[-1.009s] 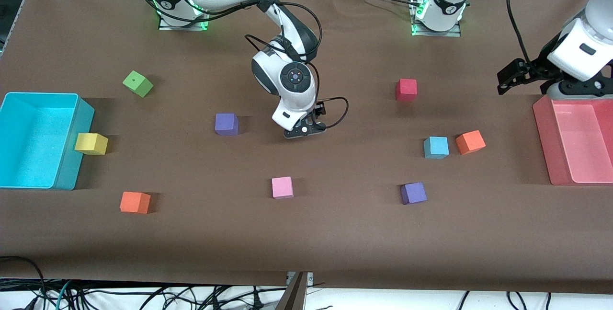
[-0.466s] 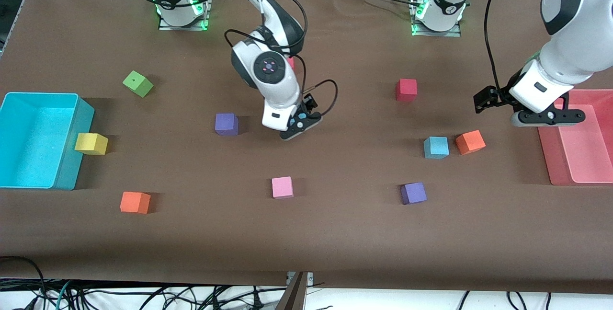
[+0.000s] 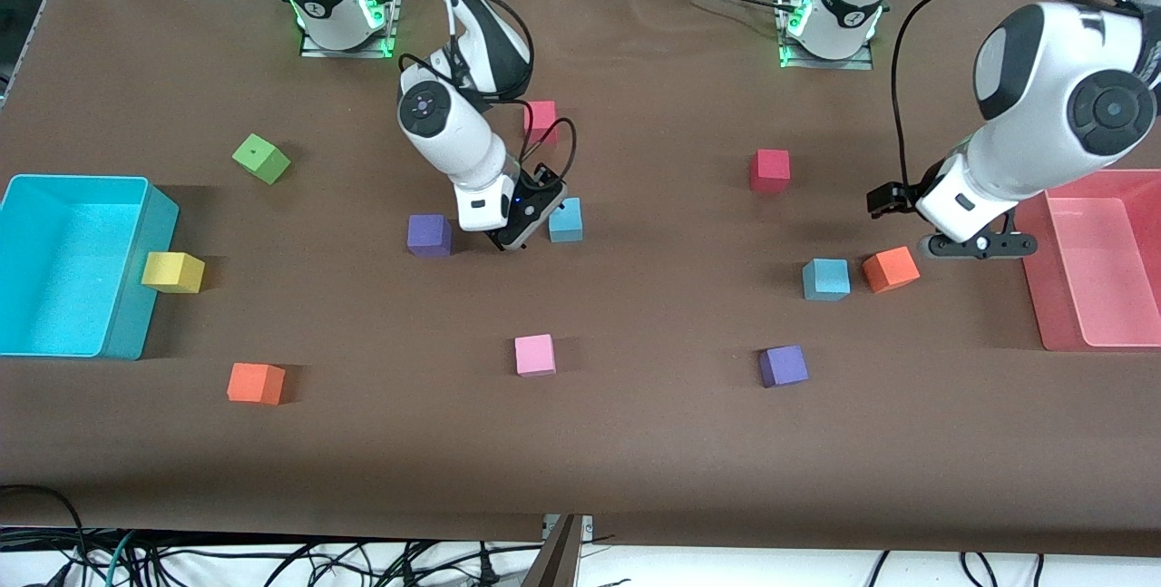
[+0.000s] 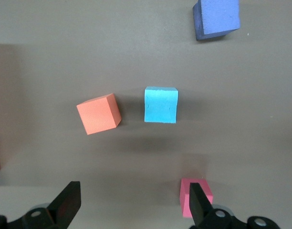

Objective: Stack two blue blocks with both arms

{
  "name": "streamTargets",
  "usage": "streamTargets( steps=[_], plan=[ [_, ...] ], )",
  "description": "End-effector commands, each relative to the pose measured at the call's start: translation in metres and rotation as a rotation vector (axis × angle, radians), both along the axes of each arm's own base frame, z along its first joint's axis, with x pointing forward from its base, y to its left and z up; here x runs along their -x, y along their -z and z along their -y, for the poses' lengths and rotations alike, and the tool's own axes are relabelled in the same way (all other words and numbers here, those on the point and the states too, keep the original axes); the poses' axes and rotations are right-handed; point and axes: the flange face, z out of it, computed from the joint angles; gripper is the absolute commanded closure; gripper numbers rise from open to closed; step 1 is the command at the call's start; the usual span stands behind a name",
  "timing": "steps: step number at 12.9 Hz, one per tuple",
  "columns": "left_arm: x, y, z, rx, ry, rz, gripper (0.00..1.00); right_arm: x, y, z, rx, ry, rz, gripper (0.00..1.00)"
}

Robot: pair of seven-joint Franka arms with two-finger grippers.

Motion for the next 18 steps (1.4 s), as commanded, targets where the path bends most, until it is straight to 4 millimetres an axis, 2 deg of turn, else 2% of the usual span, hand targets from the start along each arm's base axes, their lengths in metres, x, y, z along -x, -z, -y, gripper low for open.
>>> streamTargets(
  steps=[1,4,6,9,10,12,14,18],
  plan=[
    [0.003,0.038,0.0,-0.007,0.029,0.034,0.0,0.01,-0.004,0.031,-0.161,-0.099,0.044,0.0],
    [0.002,0.081,0.006,0.001,0.041,0.069,0.0,0.02,0.016,0.049,-0.283,-0.187,0.132,0.0],
    [0.0,0.107,0.008,0.007,0.046,0.093,0.0,0.022,0.02,0.054,-0.305,-0.235,0.181,0.0],
    [-0.005,0.145,0.018,0.014,0.062,0.106,0.0,0.033,0.038,0.063,-0.348,-0.253,0.23,0.0],
    [-0.005,0.154,0.025,0.017,0.075,0.112,0.0,0.038,0.044,0.066,-0.364,-0.267,0.261,0.0],
    [-0.006,0.168,0.027,0.019,0.077,0.113,0.0,0.049,0.06,0.069,-0.411,-0.271,0.297,0.0],
    [-0.007,0.181,0.03,0.021,0.086,0.125,0.0,0.053,0.068,0.07,-0.415,-0.287,0.304,0.0],
    [-0.009,0.191,0.03,0.019,0.097,0.138,0.0,0.061,0.086,0.067,-0.437,-0.336,0.308,0.0]
  ],
)
